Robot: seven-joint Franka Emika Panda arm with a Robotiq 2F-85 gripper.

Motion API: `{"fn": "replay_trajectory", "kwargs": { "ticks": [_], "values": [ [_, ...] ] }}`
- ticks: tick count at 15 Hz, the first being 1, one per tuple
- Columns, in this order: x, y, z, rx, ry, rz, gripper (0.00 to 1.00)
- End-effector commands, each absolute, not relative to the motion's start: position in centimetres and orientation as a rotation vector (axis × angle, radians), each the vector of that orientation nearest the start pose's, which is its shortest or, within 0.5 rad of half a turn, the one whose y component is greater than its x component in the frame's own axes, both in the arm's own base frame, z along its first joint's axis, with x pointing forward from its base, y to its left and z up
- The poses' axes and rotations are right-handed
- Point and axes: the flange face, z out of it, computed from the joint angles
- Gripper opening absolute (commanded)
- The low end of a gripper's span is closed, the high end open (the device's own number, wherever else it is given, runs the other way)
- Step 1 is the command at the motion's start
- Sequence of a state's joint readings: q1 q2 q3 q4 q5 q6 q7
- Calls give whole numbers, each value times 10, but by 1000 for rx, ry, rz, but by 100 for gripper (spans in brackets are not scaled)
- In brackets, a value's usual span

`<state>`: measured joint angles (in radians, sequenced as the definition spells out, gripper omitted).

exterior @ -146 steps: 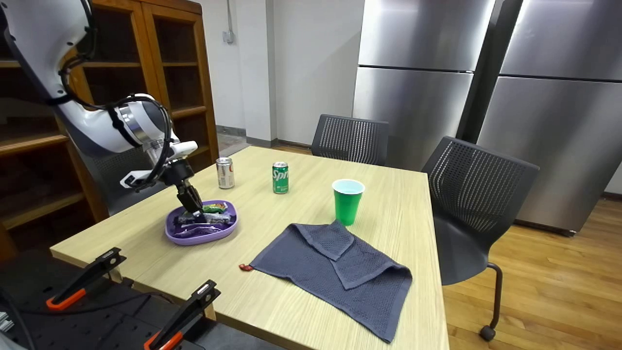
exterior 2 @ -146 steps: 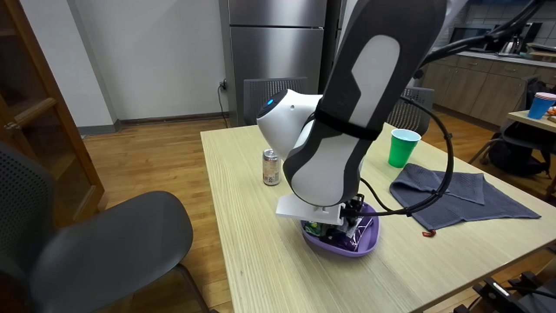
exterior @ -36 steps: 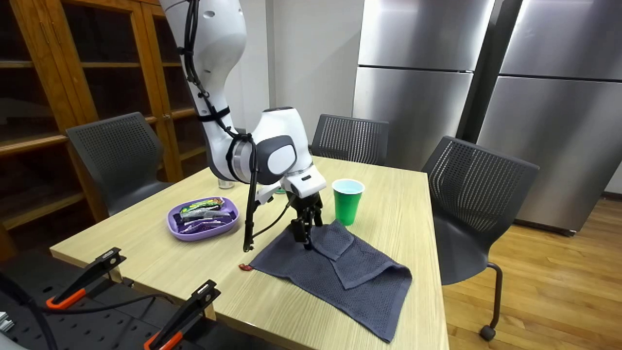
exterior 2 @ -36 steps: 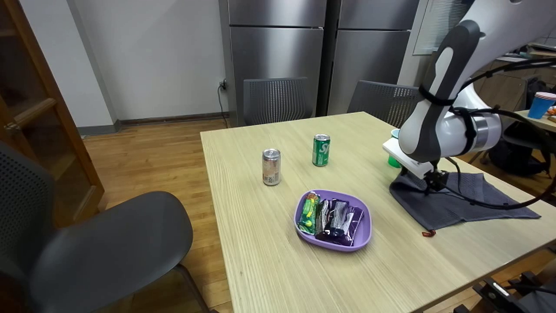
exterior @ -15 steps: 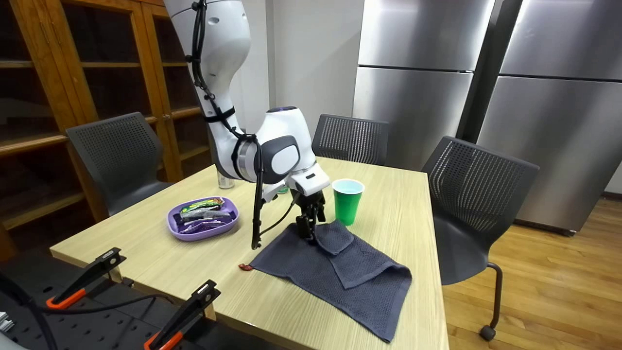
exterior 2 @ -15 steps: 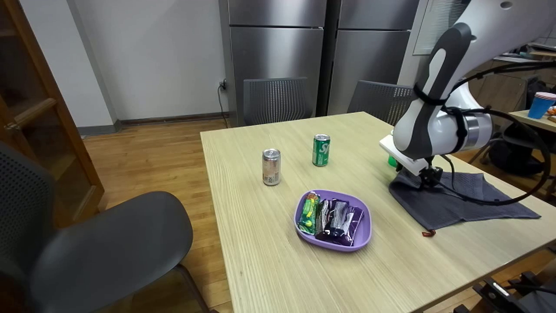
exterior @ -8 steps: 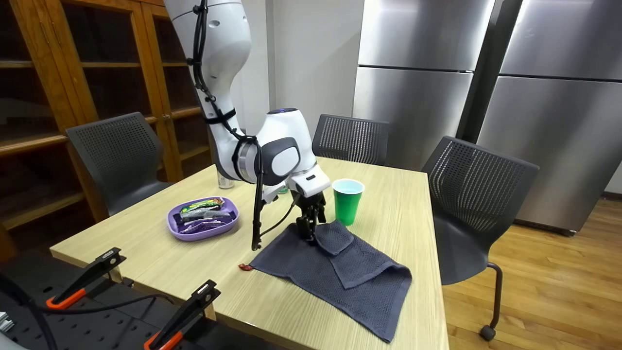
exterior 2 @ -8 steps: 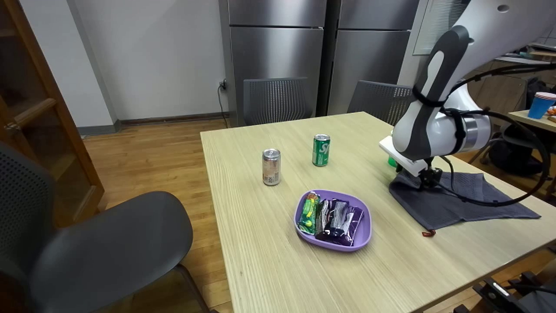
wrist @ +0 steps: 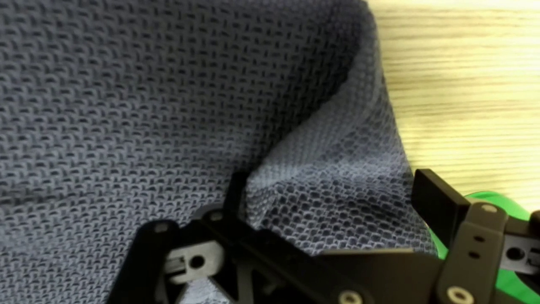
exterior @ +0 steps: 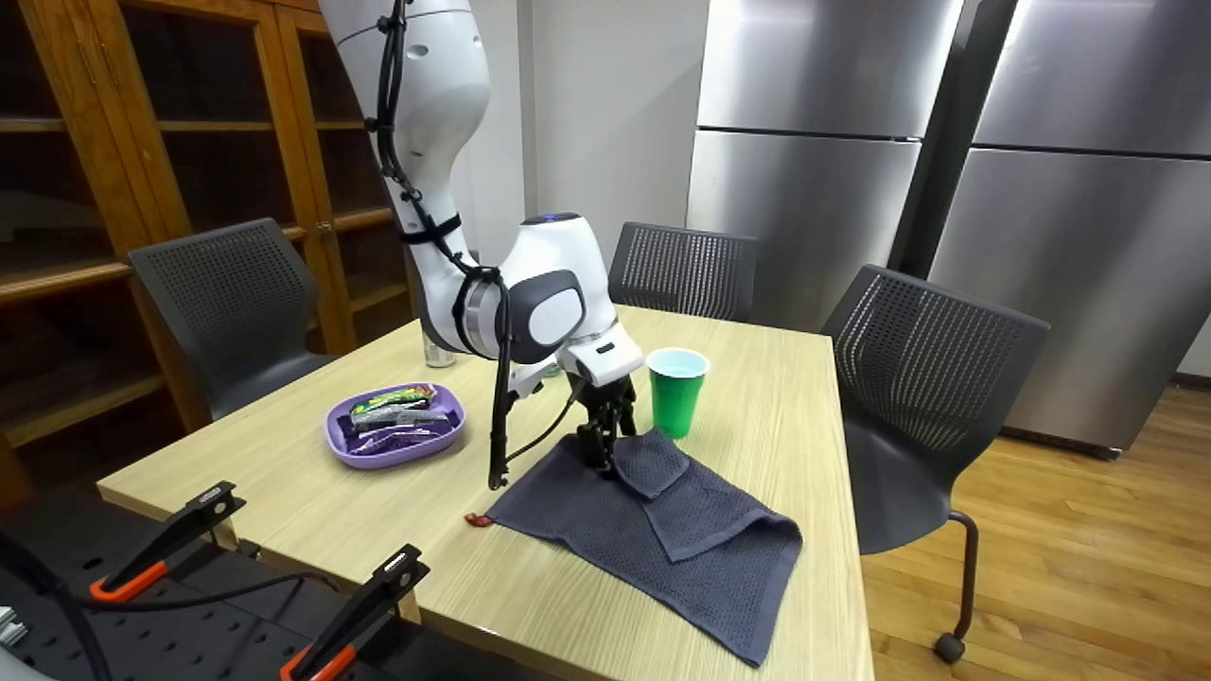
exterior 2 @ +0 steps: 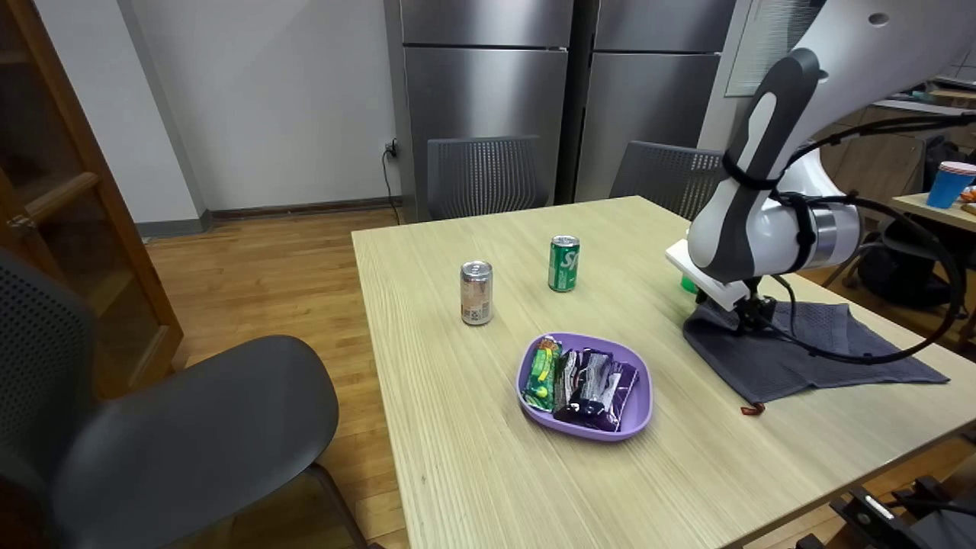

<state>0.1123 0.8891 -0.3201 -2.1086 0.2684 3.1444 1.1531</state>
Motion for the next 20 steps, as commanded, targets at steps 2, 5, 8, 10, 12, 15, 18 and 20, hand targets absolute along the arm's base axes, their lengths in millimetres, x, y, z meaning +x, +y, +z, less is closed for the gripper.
{"fn": "replay_trajectory", "kwargs": {
  "ticks": [2, 5, 8, 10, 12, 15, 18, 20],
  "values": [
    [533, -152, 36, -2339, 2160, -461, 100],
    [533, -153, 37, -2336, 2161, -462, 100],
    [533, -152, 37, -2335, 2161, -462, 72],
    [533, -152, 38, -2336, 2160, -464, 56],
    [533, -152, 39, -2336, 2160, -466, 58],
    [534, -152, 39, -2337, 2155, -471, 31],
    [537, -150, 43, -2336, 2142, -487, 8],
    [537, -149, 46, -2344, 2131, -499, 0]
  ]
}}
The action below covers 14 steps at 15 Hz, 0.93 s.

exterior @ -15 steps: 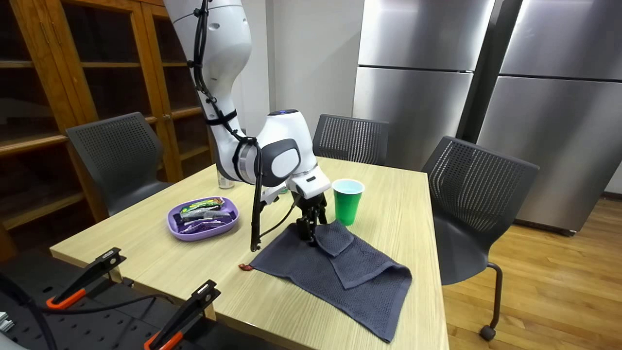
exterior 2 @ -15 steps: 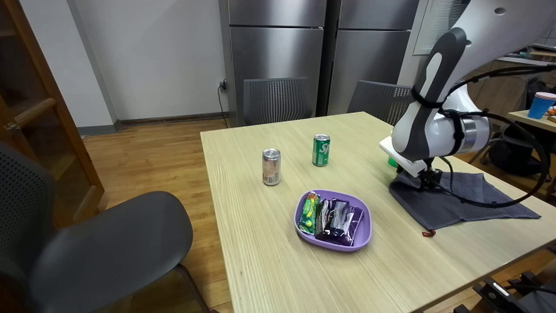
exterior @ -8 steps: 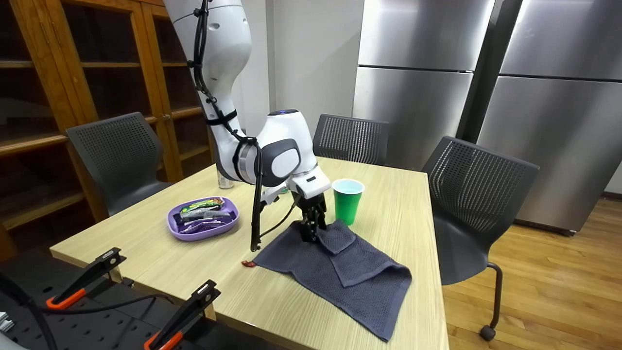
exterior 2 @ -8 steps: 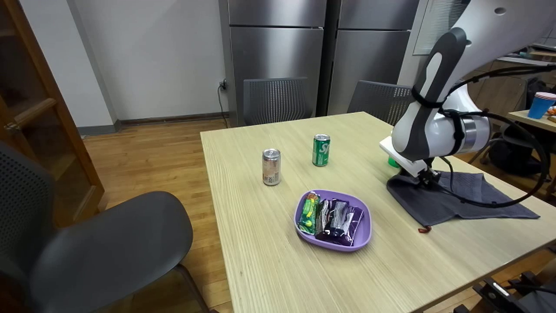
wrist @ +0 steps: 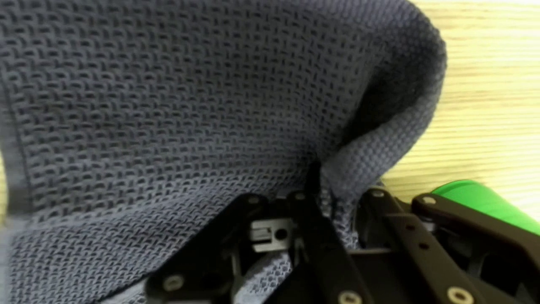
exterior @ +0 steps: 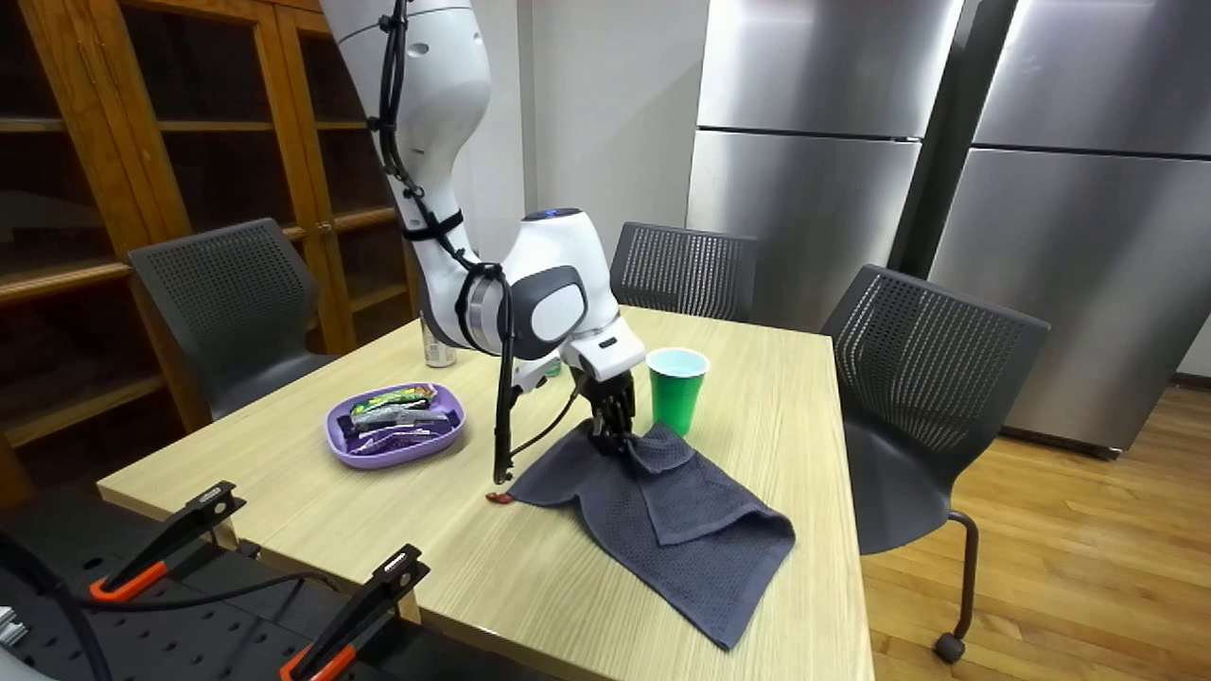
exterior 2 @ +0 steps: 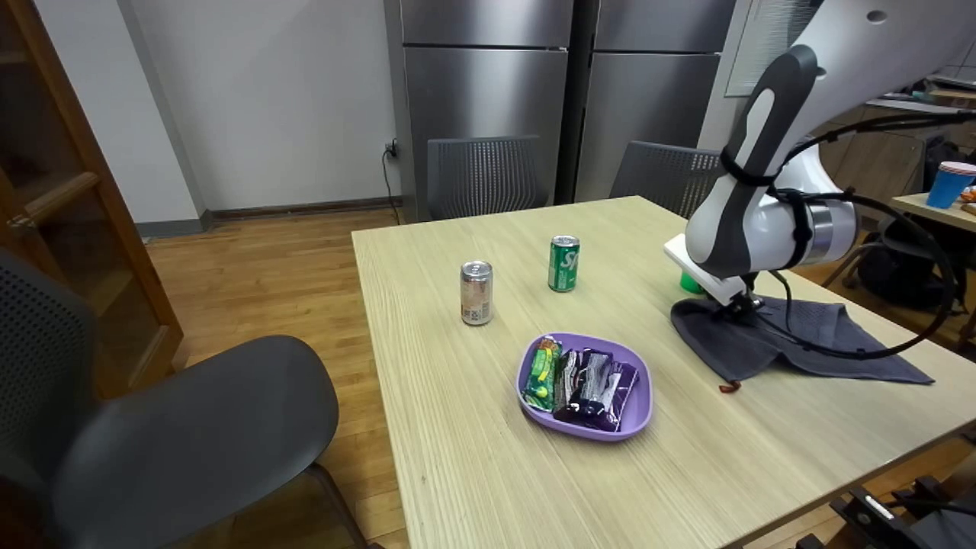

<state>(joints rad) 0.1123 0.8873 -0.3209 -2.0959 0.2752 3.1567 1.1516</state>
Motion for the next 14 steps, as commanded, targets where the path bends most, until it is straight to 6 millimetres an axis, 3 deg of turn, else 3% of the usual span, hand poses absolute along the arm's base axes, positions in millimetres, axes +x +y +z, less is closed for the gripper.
{"fn": "replay_trajectory", "kwargs": {
  "ticks": [1, 3, 5, 6, 14],
  "values": [
    [537, -149, 47, -2349, 2127, -501, 0],
    [536, -148, 46, -2368, 2128, -496, 2],
    [535, -146, 47, -2384, 2118, -499, 22],
    [535, -146, 47, -2392, 2116, -500, 40],
    [533, -145, 49, -2426, 2113, -523, 100]
  ]
}}
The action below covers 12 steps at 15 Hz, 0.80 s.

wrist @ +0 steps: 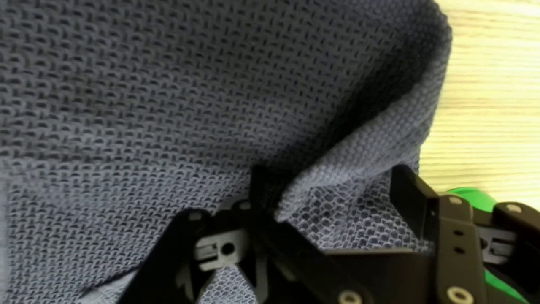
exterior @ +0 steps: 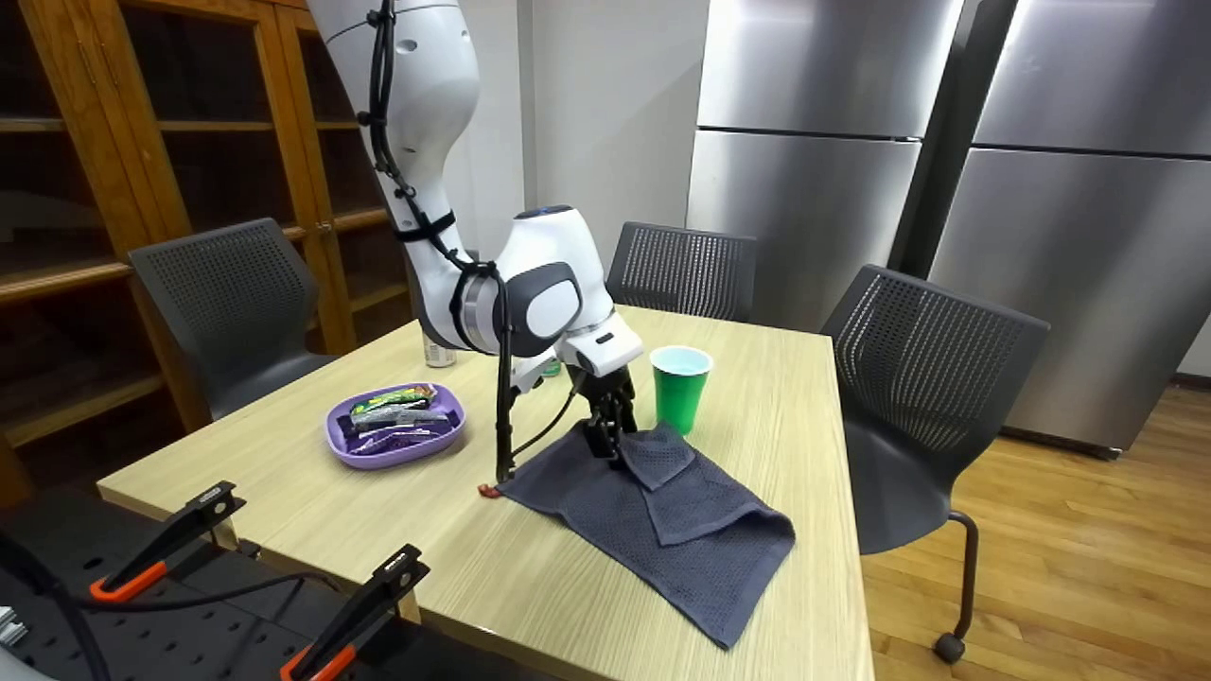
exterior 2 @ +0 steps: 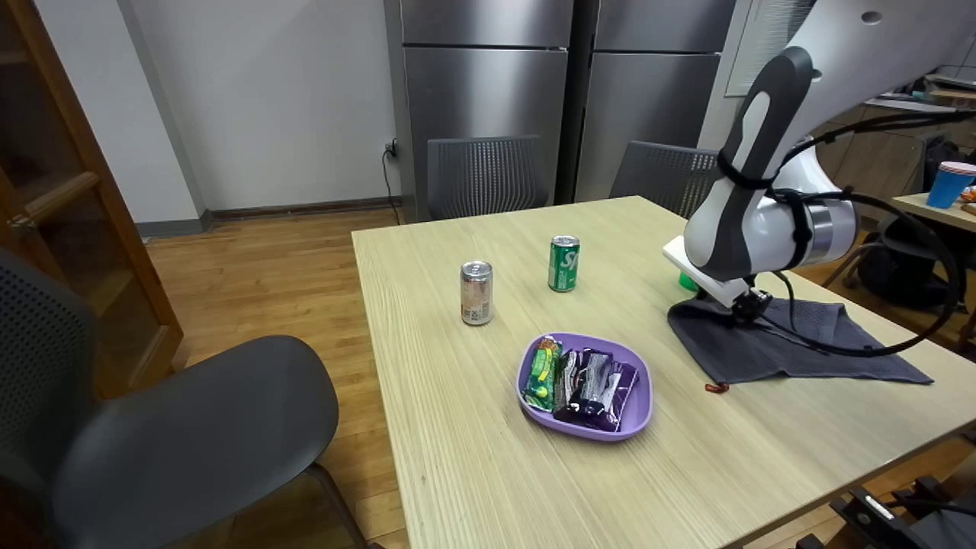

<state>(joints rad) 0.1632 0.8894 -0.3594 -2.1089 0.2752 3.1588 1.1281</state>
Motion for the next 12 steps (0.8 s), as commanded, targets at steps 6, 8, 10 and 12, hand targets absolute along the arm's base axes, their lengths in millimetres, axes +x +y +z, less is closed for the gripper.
{"fn": "replay_trajectory", "kwargs": {
  "ticks": [6, 8, 10, 12],
  "values": [
    [524, -153, 53, -2441, 2136, -543, 100],
    [521, -158, 55, -2447, 2148, -551, 100],
    [518, -162, 55, -2450, 2159, -555, 100],
    [515, -164, 55, -2455, 2169, -557, 100]
  ]
}}
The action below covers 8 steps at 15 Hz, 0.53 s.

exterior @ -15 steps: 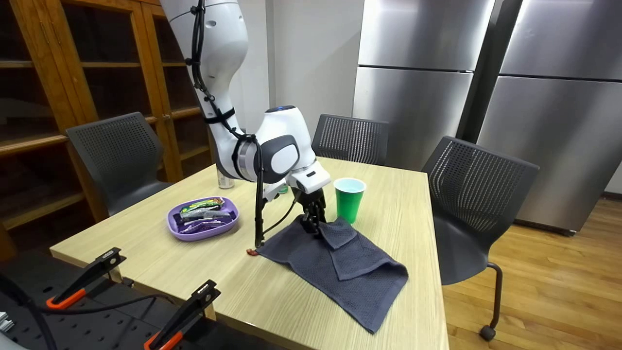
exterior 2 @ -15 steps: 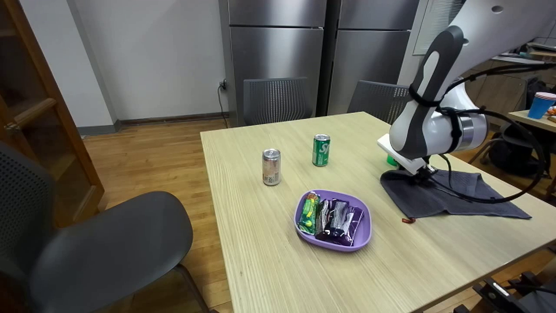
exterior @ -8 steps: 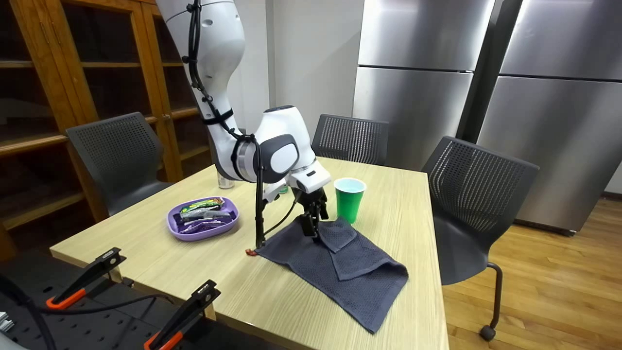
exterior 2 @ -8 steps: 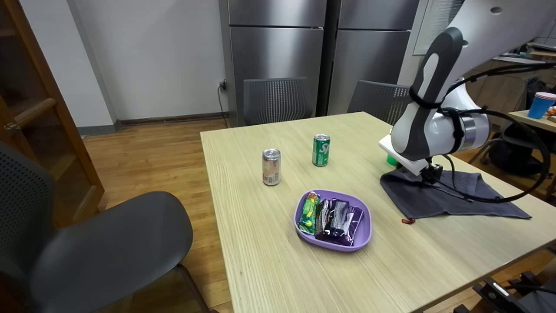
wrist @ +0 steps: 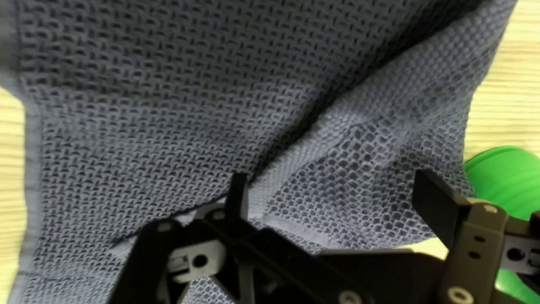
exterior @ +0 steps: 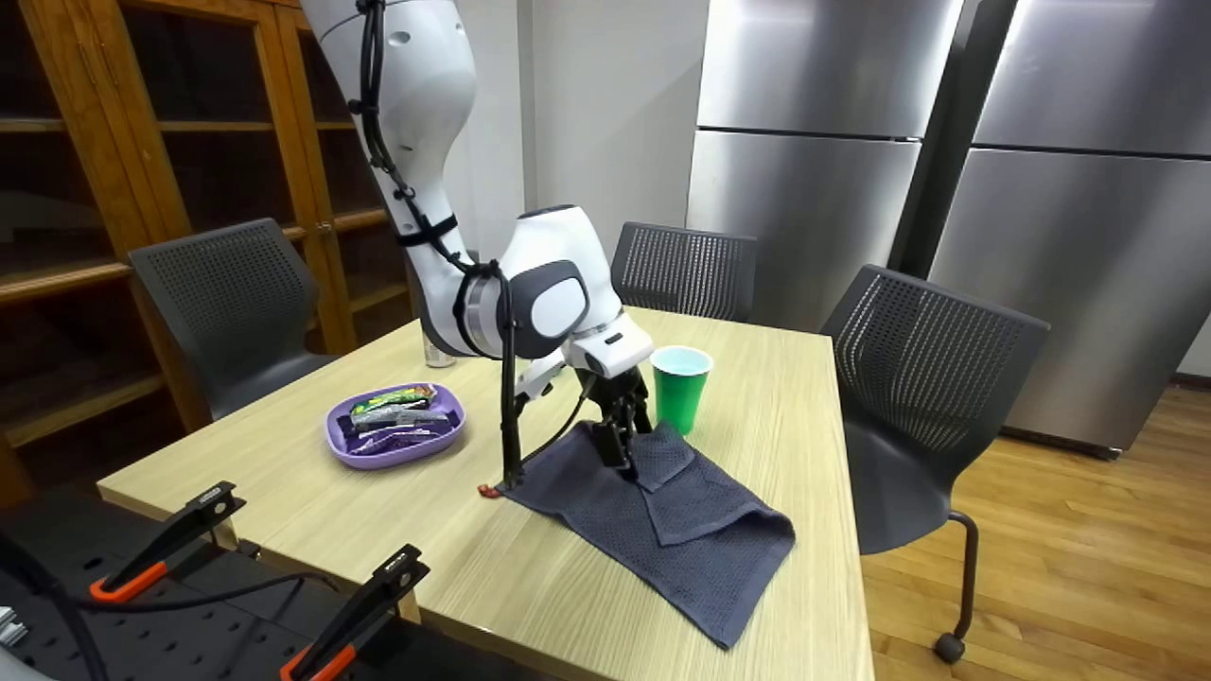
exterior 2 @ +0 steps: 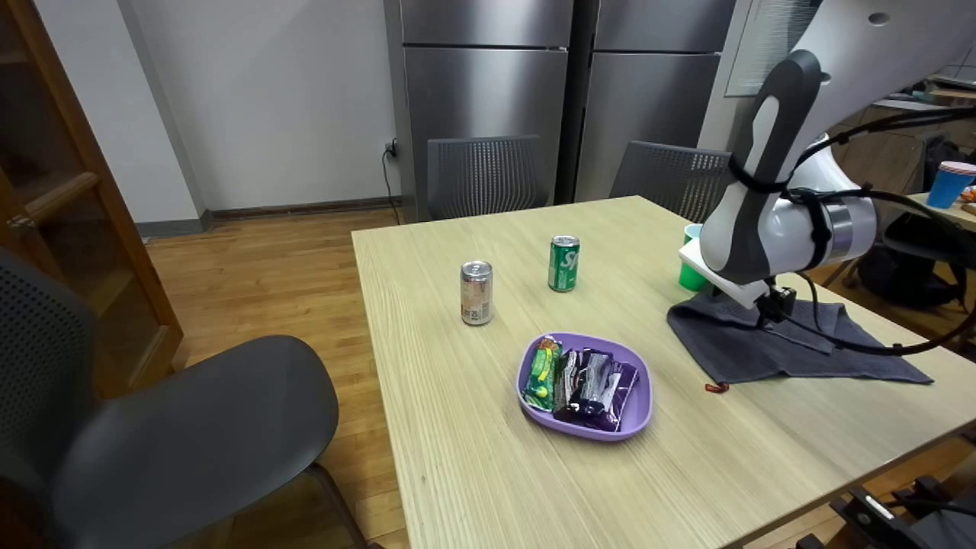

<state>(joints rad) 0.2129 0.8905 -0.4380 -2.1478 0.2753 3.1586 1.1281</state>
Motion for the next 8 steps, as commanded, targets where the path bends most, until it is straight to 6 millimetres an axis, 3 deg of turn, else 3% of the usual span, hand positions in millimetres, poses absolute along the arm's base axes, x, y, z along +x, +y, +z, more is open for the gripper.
{"fn": "replay_trajectory", "kwargs": {
  "ticks": [1, 8],
  "values": [
    [514, -166, 55, -2456, 2175, -556, 100],
    [507, -181, 53, -2450, 2240, -589, 100]
  ]
}}
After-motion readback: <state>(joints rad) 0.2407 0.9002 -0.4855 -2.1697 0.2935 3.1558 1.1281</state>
